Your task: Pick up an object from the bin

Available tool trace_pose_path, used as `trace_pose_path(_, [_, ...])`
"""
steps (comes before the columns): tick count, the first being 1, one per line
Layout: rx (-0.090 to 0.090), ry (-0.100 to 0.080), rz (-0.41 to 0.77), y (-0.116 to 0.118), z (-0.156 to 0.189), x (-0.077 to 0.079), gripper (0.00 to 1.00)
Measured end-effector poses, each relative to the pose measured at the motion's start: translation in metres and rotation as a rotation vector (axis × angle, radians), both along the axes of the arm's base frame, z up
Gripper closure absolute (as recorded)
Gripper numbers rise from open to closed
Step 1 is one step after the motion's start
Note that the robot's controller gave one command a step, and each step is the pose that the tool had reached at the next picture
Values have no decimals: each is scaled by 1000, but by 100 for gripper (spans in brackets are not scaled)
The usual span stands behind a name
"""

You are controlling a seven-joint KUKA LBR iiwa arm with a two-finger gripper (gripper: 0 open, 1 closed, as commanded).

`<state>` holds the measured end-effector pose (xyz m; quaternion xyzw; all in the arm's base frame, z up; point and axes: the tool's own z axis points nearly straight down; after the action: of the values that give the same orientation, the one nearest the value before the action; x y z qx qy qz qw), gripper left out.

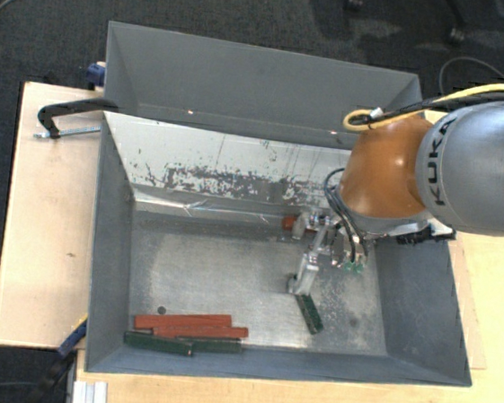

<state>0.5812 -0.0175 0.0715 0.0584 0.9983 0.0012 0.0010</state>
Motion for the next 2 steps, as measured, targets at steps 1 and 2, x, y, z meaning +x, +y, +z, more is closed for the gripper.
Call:
trace_pose_path(1, [-3,-12,86,-8,92,-7,0])
trace_pose_path(2, [0,13,-28,-12,-1,-81,0])
